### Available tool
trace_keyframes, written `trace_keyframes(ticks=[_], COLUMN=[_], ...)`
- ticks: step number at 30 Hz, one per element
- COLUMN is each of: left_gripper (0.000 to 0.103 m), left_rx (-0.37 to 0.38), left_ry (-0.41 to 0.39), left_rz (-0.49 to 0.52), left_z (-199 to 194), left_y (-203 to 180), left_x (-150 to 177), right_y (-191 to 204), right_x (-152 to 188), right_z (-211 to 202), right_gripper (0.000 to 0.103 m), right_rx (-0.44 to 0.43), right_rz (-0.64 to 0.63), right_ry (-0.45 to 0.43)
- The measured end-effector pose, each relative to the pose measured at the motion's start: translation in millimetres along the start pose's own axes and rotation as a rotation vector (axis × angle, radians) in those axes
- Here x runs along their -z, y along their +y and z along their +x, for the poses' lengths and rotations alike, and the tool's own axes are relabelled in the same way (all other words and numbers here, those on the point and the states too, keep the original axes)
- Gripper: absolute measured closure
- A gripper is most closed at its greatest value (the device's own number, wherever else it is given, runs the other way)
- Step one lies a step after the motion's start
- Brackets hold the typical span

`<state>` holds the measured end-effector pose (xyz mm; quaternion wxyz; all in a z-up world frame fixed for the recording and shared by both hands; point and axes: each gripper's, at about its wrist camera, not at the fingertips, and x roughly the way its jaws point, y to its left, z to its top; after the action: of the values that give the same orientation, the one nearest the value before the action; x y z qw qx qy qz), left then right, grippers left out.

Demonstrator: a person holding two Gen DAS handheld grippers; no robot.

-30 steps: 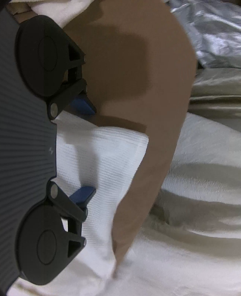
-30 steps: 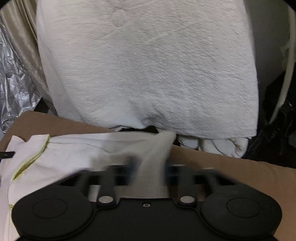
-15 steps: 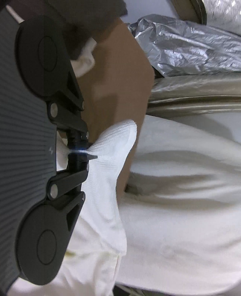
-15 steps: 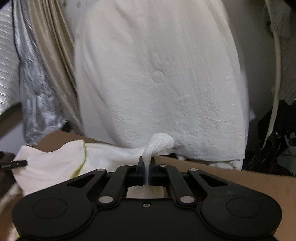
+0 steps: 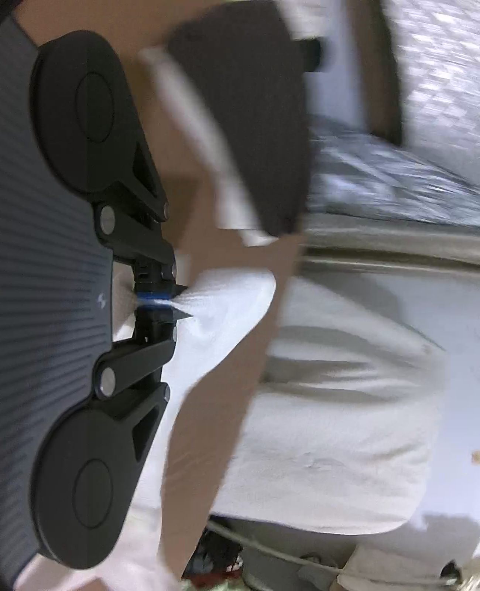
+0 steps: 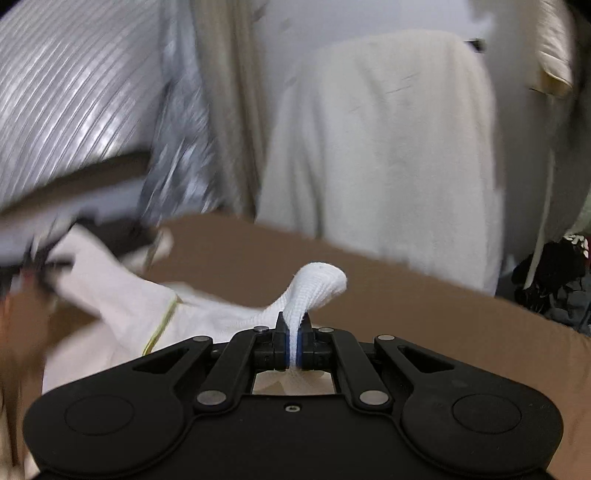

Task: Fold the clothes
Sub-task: 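Fold the lifted corner over the garment and open both grippers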

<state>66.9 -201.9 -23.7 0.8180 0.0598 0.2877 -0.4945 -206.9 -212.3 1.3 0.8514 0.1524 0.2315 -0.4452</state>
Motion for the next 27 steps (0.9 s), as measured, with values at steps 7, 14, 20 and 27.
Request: trace_keyframes(ticks=[7,14,20,27], left_gripper=[0.1,0.089,0.061,0.054], left_rx=[0.044,0.023,0.166,0.215], left_ry=[0.216,0.428,0.247,0.24], left_rz=[-0.124,-0.079,-0.161,-0.049], left_z=[6.8,31.2,7.7,19.7], left_y=[43.6,57.6,67.1,36.0], left_x=[13.9,50.4,35.6,40.0], right_y=[35.0,26.7,13.7,-3.4], right_x=[36.0,66.4,46.7,60.2], right_z=[-1.0,7.9,-22.7,-6.9], right_gripper=[0.099,0.085,0.058,0.052], right_rx=[0.057,-0.008,-0.078,-0.022], right_rz=[-0.365,-0.397,-0.182,0.01], right_ry=[0.231,0.487,0.315,0.332])
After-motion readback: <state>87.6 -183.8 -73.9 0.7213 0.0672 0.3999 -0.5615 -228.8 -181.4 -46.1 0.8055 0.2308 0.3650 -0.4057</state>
